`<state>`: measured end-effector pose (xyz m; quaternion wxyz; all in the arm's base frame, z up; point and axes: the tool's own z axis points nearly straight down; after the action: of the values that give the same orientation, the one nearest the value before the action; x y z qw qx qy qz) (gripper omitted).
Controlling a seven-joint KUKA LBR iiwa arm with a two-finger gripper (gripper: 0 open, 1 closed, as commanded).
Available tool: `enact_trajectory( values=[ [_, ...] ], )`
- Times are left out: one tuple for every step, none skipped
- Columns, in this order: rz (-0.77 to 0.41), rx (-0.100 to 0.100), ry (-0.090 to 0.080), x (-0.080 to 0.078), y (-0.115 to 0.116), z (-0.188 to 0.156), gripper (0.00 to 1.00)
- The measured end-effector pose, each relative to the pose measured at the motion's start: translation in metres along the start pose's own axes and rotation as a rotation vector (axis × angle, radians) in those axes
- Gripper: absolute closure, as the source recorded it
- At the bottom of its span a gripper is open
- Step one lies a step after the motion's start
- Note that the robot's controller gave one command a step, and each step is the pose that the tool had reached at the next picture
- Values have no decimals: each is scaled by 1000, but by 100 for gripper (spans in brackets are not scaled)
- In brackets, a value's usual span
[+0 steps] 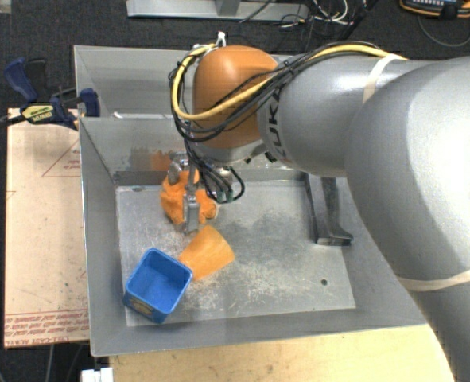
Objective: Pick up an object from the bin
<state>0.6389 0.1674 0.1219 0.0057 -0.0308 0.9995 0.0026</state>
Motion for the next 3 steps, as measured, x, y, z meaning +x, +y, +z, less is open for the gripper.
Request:
enact_trajectory(
  values=[
    [-147,0,3,1,-12,42,0],
    [-203,-2,-4,-11,-49,51,100],
    [-203,-2,-4,-11,-49,51,100]
  ],
)
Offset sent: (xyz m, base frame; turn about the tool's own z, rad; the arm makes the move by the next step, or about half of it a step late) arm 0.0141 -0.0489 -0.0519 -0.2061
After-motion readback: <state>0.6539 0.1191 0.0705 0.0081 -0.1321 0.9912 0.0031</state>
